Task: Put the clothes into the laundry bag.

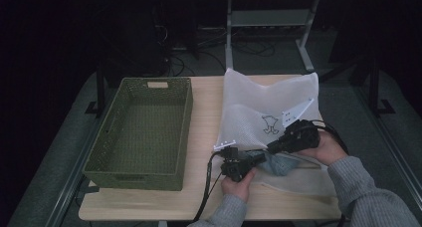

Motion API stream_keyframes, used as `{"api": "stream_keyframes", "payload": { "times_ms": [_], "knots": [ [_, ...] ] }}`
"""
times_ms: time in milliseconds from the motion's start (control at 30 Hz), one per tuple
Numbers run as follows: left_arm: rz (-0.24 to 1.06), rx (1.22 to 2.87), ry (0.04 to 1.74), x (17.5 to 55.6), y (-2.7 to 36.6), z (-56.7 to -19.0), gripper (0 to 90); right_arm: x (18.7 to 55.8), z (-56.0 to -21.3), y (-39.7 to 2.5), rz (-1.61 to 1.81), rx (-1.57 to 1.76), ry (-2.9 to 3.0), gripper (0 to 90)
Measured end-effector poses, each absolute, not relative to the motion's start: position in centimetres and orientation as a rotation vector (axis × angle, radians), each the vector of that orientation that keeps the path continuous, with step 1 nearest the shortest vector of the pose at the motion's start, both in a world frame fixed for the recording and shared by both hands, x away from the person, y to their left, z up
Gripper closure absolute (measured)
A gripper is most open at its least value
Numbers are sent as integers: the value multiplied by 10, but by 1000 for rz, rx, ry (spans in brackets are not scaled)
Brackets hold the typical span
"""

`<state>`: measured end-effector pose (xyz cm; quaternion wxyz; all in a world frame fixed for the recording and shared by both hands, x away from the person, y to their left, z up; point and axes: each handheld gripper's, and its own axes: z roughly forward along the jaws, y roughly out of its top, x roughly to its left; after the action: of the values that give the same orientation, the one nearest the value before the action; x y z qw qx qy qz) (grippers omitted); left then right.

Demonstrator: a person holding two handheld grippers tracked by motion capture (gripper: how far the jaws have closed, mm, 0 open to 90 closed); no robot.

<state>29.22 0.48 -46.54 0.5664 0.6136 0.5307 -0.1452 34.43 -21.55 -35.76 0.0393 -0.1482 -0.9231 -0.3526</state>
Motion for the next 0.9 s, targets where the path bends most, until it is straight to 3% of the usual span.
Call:
{"api": "stream_keyframes", "payload": {
  "times_ms": [200, 467, 900],
  "knots": [
    [-337, 1448, 1254, 295, 2, -465, 821, 337, -351, -221, -1161, -486, -2857, 704],
    [-325, 1452, 1272, 305, -6, -464, 818, 319, -349, -232, -1234, -468, -2886, 683],
    [-313, 1460, 1288, 313, -14, -465, 818, 296, -406, -217, -1059, -435, -2946, 644]
  ]
}}
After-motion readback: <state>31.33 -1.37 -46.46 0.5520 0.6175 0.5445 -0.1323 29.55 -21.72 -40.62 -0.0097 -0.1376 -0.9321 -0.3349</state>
